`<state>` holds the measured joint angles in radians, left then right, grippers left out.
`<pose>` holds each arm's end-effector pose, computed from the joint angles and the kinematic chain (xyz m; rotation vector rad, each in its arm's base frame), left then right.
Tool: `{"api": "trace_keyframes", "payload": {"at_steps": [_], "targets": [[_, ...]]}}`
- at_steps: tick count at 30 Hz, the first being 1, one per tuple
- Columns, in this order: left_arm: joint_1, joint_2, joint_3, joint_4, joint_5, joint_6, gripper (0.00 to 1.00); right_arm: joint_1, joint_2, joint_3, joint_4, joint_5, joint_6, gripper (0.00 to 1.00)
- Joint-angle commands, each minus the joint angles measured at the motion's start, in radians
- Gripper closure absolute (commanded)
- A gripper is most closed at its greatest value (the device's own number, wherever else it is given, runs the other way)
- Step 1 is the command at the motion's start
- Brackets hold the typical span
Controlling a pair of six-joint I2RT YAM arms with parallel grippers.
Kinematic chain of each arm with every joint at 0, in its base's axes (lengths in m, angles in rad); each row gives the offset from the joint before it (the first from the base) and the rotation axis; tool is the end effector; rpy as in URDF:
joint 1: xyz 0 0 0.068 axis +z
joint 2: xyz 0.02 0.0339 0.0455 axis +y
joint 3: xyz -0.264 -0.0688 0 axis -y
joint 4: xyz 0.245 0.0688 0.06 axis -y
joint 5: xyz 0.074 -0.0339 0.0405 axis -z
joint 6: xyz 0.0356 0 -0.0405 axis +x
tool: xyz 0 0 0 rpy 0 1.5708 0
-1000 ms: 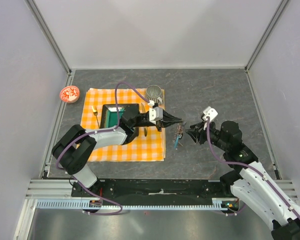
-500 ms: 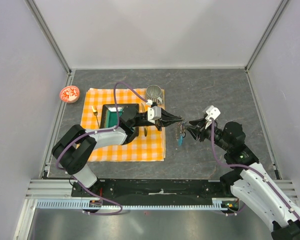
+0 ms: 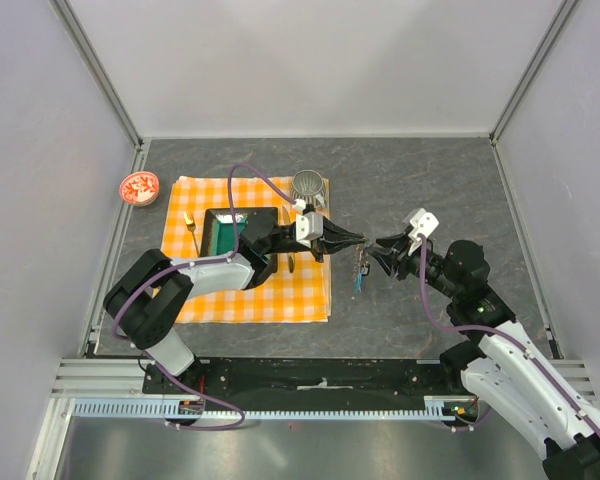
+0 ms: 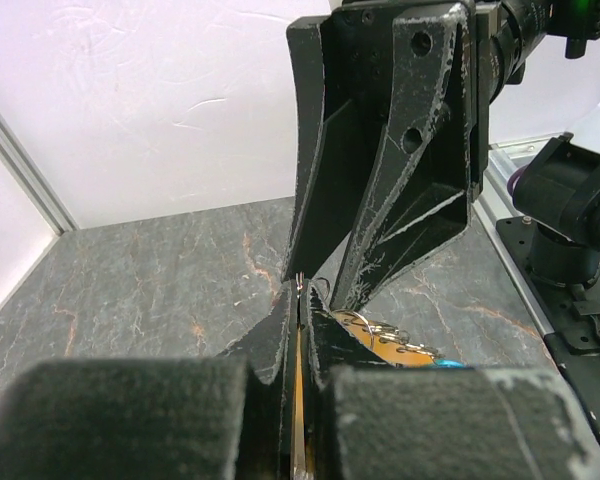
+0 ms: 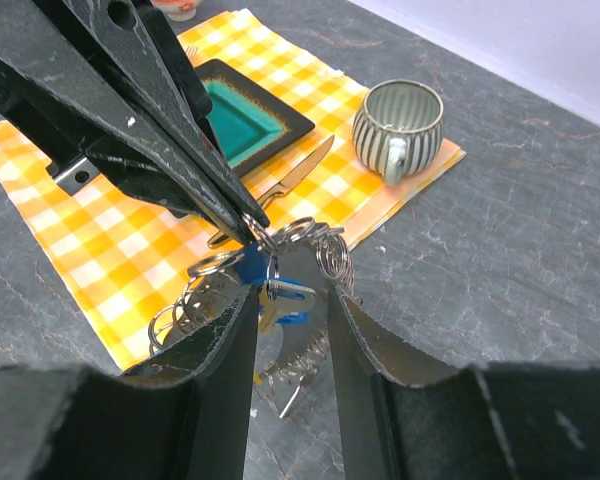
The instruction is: Put the keys on the keyring
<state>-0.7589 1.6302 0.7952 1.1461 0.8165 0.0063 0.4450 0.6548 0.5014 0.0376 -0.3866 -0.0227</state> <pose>0.2276 -0.2516 0.2658 1.1560 0.8836 -1.1342 0.1460 0.0845 0.2838 -0.6796 1.5790 0.6402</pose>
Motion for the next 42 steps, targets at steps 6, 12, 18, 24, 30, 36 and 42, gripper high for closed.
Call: {"api": "trace_keyframes", "payload": {"at_steps": [6,12,18,24,30,36,42], "targets": [[0.0,-0.004,0.03,0.063,-0.005,-0.028,0.98,0.003,0.02,0.063,0.041,0.006,-0.036,0.63],[0.0,-0.012,0.021,0.093,-0.019,-0.045,0.98,0.003,0.037,0.057,0.039,-0.027,-0.029,0.9],[0.001,0.003,0.016,0.184,-0.014,-0.1,0.98,0.001,0.031,0.049,0.058,-0.057,-0.01,1.0],[0.001,0.026,0.016,0.262,0.001,-0.16,0.98,0.001,0.054,0.049,0.088,-0.097,0.003,1.0],[0.001,0.033,0.021,0.279,0.007,-0.175,0.98,0.003,0.077,0.057,0.116,-0.129,0.009,1.0],[-0.003,0.051,0.03,0.277,0.004,-0.178,0.98,0.004,0.091,0.074,0.12,-0.155,0.01,1.0],[-0.01,0.062,0.038,0.271,-0.002,-0.172,0.98,0.006,0.114,0.092,0.119,-0.166,0.0,1.0]]}}
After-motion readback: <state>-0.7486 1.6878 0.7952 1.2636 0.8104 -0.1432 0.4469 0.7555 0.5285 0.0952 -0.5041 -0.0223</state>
